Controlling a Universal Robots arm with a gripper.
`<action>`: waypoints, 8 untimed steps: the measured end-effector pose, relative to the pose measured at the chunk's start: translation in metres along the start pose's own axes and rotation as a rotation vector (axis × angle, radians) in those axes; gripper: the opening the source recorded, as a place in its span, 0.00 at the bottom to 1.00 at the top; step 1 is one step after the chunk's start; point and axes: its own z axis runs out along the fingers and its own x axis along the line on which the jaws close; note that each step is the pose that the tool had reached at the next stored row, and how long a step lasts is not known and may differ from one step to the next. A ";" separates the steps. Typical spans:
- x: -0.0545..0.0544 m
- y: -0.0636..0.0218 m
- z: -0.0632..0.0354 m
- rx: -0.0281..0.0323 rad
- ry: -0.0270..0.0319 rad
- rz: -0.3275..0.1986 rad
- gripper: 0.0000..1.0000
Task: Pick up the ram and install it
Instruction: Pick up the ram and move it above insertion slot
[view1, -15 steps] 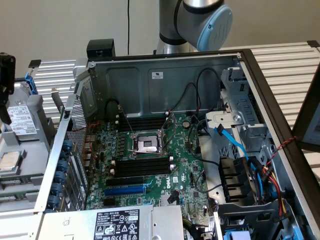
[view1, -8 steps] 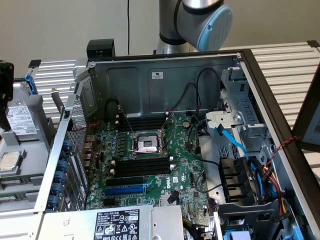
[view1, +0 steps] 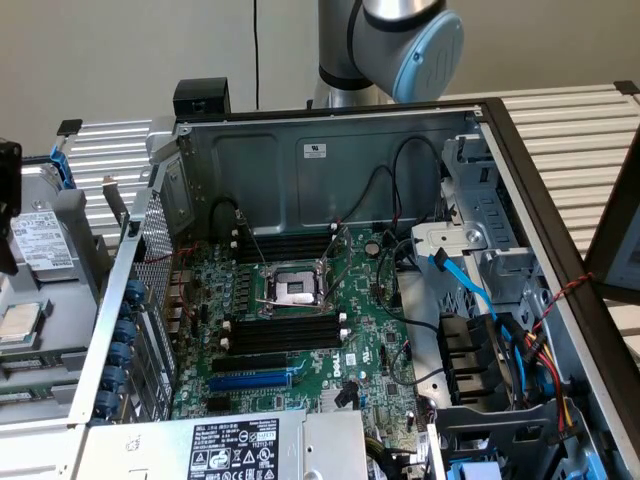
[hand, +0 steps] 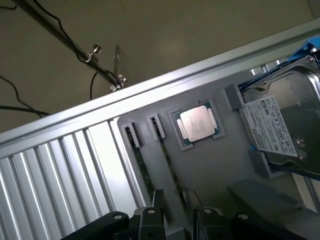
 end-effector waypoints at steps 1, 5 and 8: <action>0.000 0.0002 0.0011 0.0002 0.0004 -0.008 0.32; 0.000 0.0007 0.0050 0.0008 0.0022 -0.038 0.32; 0.001 0.0015 0.0077 0.0009 0.0034 -0.057 0.32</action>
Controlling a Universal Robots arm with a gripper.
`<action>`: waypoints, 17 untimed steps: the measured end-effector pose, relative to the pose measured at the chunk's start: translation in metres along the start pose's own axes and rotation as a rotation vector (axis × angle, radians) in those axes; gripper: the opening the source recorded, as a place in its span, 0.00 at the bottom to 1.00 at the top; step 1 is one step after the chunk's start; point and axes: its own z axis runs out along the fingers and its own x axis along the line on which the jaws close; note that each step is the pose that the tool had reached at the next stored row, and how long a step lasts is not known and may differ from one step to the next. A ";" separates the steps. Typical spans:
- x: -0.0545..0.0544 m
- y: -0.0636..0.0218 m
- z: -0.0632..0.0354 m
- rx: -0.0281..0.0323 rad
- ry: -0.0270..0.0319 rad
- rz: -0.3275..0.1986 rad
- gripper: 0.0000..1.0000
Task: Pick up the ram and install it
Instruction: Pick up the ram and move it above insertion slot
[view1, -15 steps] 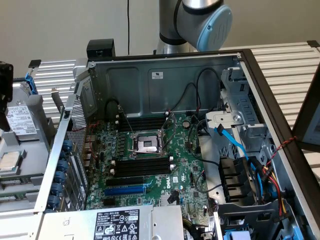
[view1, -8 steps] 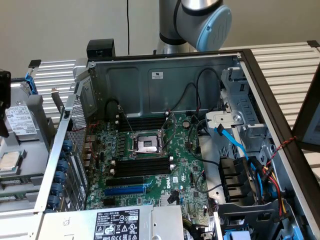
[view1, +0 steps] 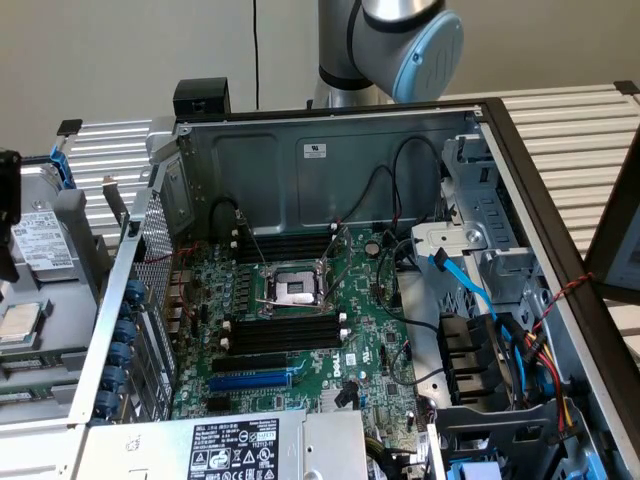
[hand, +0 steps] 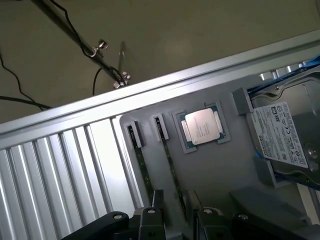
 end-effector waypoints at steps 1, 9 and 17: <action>0.000 0.0003 0.0009 -0.0001 0.0003 -0.006 0.32; 0.002 0.0076 0.0109 0.0004 0.0022 -0.036 0.32; 0.005 0.0132 0.0143 0.0485 -0.0011 -0.049 0.32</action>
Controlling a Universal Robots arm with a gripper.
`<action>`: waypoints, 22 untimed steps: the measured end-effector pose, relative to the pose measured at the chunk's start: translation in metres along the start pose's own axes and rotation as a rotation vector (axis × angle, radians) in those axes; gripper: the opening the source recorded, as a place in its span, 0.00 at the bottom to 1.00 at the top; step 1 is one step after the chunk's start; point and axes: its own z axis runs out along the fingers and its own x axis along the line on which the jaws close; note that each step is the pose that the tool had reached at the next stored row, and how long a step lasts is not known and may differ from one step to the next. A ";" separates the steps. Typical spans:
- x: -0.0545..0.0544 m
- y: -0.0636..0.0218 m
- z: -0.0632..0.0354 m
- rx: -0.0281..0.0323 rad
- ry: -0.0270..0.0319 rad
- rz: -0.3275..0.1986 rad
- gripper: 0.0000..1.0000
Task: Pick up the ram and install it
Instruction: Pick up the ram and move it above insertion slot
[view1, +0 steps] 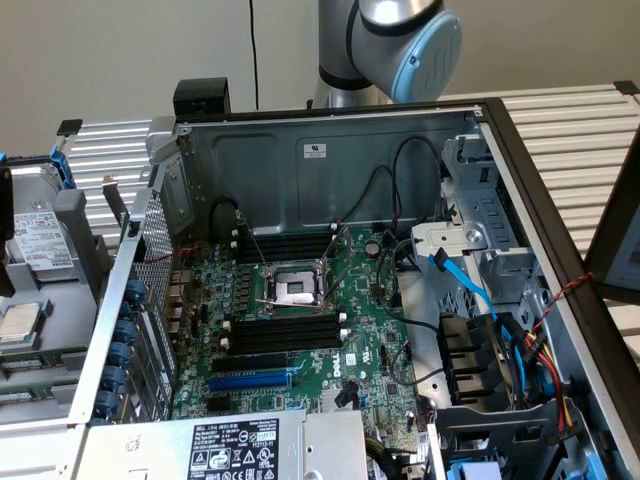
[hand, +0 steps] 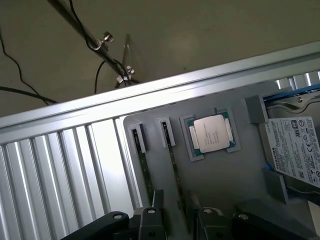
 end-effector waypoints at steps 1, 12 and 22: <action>0.000 0.0007 0.0001 0.0123 -0.0011 -0.001 0.32; 0.005 0.0095 0.0056 0.0542 -0.0092 -0.049 0.32; 0.010 0.0070 0.0237 0.0551 -0.0105 -0.131 0.32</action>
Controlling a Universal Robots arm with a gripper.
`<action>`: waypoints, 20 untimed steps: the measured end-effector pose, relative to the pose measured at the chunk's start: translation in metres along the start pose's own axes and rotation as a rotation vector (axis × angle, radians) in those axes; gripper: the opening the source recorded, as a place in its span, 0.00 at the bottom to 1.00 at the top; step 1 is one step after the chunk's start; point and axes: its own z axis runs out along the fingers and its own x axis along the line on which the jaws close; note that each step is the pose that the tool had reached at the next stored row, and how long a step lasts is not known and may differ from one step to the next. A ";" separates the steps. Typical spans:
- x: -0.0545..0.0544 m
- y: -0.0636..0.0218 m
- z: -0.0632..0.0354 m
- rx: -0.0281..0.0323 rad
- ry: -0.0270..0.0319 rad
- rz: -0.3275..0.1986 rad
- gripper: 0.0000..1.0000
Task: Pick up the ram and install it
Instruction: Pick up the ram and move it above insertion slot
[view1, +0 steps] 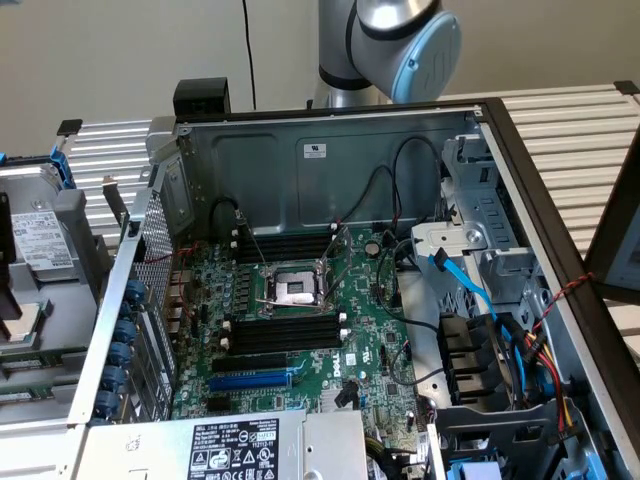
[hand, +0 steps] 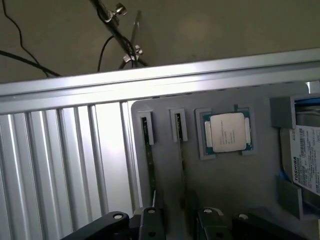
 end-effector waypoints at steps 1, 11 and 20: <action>0.000 -0.0003 0.0020 0.0001 -0.0003 -0.007 0.32; 0.001 -0.0042 0.0203 0.0013 -0.0035 -0.092 0.32; 0.007 -0.0048 0.0319 0.0023 0.0041 -0.126 0.32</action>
